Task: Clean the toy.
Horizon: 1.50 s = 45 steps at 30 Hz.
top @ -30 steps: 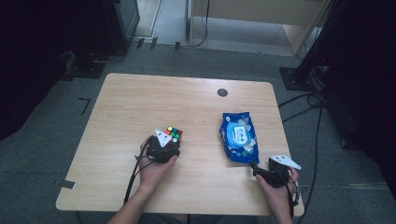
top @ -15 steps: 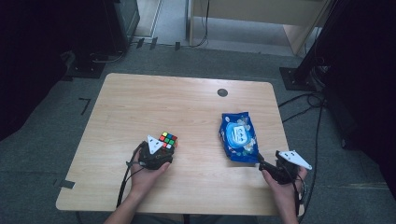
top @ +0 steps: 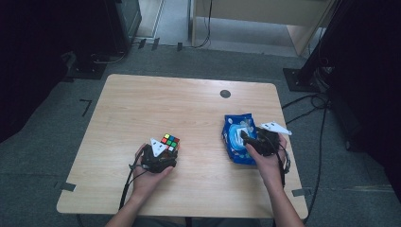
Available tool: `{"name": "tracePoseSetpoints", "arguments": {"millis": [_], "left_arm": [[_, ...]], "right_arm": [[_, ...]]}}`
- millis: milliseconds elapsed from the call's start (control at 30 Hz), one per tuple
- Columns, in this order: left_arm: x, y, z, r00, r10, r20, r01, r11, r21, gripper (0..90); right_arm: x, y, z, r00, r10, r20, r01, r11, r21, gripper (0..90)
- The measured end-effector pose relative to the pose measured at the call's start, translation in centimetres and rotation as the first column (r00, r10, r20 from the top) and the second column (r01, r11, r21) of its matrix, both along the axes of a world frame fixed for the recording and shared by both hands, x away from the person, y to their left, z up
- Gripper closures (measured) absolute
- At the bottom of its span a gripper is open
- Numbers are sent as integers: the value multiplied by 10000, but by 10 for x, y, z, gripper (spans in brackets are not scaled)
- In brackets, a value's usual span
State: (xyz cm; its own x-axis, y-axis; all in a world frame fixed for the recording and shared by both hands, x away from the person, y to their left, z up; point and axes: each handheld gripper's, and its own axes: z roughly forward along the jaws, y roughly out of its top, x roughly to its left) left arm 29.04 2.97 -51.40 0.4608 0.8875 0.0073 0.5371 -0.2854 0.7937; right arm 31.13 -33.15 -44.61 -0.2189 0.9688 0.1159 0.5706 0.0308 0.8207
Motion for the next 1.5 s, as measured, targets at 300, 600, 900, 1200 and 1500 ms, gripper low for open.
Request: {"name": "tracePoseSetpoints", "arguments": {"millis": [300, 600, 900, 1200, 1500], "left_arm": [[-1, 0, 0, 10000, -14, 48, 15, 9999, -99, 288], [-1, 0, 0, 10000, -7, 86, 8, 9999, -162, 294], [-1, 0, 0, 9999, 41, 102, -39, 9999, -166, 300], [-2, -1, -1, 9999, 53, 123, -52, 9999, -95, 304], [-3, -3, -1, 9998, 31, 182, -33, 9999, 109, 306]], "right_arm": [[40, 6, -23, 9933, -549, -1019, 517, 9981, -338, 602], [44, -5, -22, 9931, -657, -972, 659, 9978, -16, 843], [56, -11, -28, 9852, -1388, -1002, 1361, 9901, -335, 900], [54, -19, -34, 9873, -54, -1590, 138, 9985, 522, 900], [29, -27, -30, 9787, 1526, -1377, -1334, 9812, 1394, 787]]}}
